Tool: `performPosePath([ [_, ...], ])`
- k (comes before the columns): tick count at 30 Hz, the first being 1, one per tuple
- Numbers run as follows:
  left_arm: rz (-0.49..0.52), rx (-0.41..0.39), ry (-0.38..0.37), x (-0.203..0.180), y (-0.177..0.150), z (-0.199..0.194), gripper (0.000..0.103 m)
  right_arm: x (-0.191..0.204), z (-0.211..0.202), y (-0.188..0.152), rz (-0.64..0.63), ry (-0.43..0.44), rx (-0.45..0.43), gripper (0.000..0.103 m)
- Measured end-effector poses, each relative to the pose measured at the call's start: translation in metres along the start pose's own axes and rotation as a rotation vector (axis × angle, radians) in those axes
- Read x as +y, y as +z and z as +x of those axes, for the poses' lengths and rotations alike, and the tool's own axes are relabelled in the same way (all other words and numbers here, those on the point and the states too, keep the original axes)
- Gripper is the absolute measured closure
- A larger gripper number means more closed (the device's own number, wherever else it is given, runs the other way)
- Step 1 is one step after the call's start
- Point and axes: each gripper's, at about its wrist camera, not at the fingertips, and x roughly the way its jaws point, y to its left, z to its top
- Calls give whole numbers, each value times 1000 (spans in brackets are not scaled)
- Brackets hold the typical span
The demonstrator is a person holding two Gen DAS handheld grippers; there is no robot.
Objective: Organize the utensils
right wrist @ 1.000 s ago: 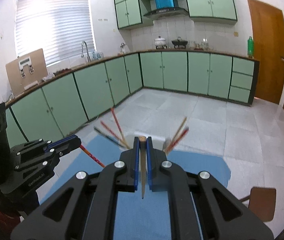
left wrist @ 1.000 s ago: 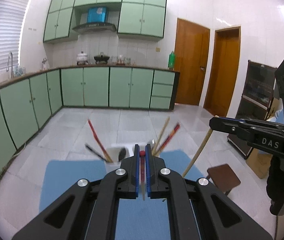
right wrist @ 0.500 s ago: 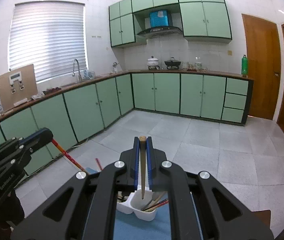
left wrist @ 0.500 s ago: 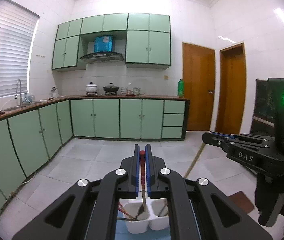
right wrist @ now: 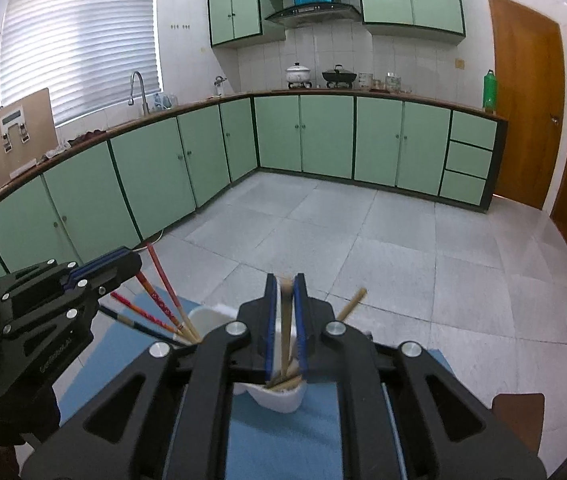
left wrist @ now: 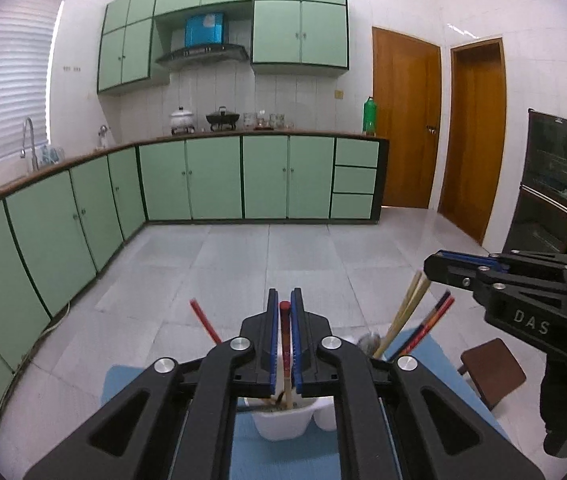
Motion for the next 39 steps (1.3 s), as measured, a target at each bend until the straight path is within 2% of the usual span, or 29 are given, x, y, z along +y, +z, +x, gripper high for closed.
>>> performPosePath([
  [2, -8, 3, 0, 3, -4, -5, 86, 0, -9, -7, 5, -11, -20, 72],
  [3, -11, 3, 2, 4, -5, -6, 76, 0, -14, -11, 6, -20, -35, 65],
  [4, -19, 2, 7, 6, -8, -11, 71, -1, -23, -15, 6, -34, -54, 51],
  [5, -26, -1, 8, 6, -12, -16, 62, -2, -29, -19, 8, -43, -68, 45],
  [7, -40, -3, 9, 5, -18, -27, 59, -3, -44, -28, 5, -60, -81, 40],
  [13, -66, 6, 18, 3, -47, -63, 43, -6, -86, -68, 45, -88, -106, 12],
  [17, -78, 21, 33, -1, -72, -85, 33, 2, -106, -100, 51, -86, -92, 6],
  [24, -94, 30, 46, -11, -101, -124, 15, 21, -133, -141, 87, -41, -60, 6],
  [33, -89, 16, 40, -24, -116, -168, 7, 48, -175, -163, 57, -27, -81, 5],
  [39, -78, -2, 36, -30, -120, -192, 6, 58, -194, -165, 29, -21, -96, 5],
])
